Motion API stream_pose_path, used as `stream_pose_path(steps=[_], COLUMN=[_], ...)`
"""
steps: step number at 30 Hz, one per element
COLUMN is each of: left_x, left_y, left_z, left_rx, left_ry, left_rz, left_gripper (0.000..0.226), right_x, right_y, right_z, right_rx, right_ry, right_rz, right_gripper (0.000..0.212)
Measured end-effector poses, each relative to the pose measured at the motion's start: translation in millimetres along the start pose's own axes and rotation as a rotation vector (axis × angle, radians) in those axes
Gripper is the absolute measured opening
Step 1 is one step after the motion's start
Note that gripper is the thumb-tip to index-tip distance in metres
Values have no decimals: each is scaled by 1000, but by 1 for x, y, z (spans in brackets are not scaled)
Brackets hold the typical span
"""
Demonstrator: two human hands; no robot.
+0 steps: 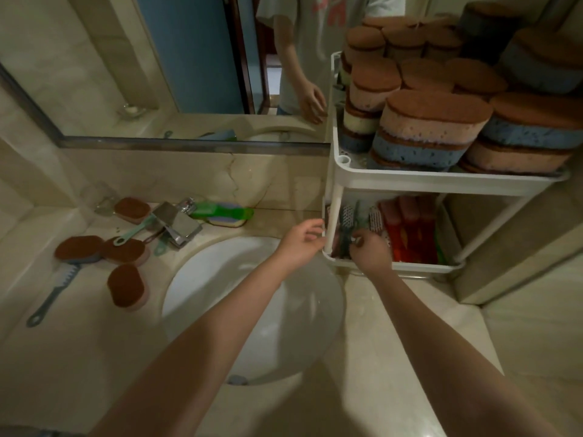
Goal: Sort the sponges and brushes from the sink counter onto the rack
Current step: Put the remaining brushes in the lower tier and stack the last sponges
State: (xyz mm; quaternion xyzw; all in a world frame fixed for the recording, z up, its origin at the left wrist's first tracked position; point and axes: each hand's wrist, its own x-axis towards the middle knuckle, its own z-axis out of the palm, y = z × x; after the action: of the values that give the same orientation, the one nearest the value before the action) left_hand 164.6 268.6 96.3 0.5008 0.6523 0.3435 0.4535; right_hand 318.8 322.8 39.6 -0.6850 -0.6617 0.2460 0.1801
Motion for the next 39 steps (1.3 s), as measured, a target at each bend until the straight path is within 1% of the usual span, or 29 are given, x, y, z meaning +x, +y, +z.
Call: stream_pose_path(steps=[2, 5, 8, 11, 13, 18, 22, 25, 28, 31, 34, 37, 39], left_x=[-2, -8, -15, -24, -30, -51, -61, -62, -56, -47, -40, -37, -36], left_y=[-15, -46, -76, -104, -123, -164, -191, -202, -210, -216, -227, -230, -227], left_z=[-8, -33, -71, -117, -148, -221, -253, -265, -268, -263, -258, -255, -255], left_rx=[-9, -9, 25, 84, 101, 250, 311, 417, 446, 463, 444, 439, 420], left_ry=[63, 195, 294, 402, 481, 607, 719, 734, 686, 641, 648, 659, 653], left_rz=[-21, -85, -143, -200, -233, -343, -485, -674, -757, -780, -802, -814, -809], left_gripper=[38, 24, 17, 12, 12, 31, 42, 69, 91, 98, 102, 101, 100], right_x=[-22, -51, -62, -56, -45, -11, 23, 55, 80, 96, 107, 114, 114], right_y=[-10, -26, -49, -86, -113, -172, -197, -204, -205, -203, -197, -192, -193], right_z=[0, 8, 25, 45, 62, 106, 130, 151, 170, 182, 191, 191, 187], right_rx=[57, 61, 68, 13, 24, 63, 62, 172, 203, 233, 244, 291, 330], right_ry=[86, 104, 1, -121, -186, -290, -335, -356, -423, -448, -422, -405, -387], right_rz=[-11, -110, -180, -215, -212, -148, -100, 12, 150, 242, 213, 185, 190], right_gripper=[18, 13, 11, 16, 19, 33, 38, 41, 34, 34, 31, 28, 19])
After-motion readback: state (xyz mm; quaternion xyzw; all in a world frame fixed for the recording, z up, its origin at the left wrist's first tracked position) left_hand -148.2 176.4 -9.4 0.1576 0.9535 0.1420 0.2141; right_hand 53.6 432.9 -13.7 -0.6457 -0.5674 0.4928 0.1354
